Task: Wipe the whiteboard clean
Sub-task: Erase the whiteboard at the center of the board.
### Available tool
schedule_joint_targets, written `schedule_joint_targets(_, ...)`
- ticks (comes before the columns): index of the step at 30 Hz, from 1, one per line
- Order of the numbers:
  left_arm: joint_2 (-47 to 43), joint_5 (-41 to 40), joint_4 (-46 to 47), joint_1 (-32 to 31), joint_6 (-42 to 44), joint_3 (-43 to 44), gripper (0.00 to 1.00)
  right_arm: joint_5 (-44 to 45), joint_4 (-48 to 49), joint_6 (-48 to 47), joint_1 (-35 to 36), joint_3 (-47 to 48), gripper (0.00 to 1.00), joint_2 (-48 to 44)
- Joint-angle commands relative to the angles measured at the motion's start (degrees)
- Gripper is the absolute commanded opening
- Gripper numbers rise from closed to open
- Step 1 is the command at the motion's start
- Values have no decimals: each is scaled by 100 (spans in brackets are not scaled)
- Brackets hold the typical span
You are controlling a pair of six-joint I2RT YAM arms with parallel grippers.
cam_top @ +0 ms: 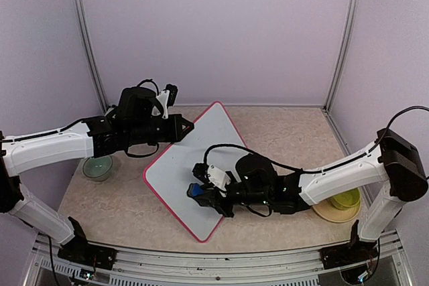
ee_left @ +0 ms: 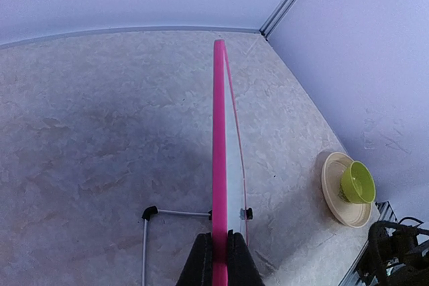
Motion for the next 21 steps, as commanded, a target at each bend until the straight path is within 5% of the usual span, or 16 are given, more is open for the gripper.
schedule_joint_targets(1,164,282,-510,-160,-188,2,0,765,183,-37,-556,-63,0,100)
schedule_joint_targets(21,206,332,-534,-99,-145,60,0,511,-273,467,-2074,-118,0,381)
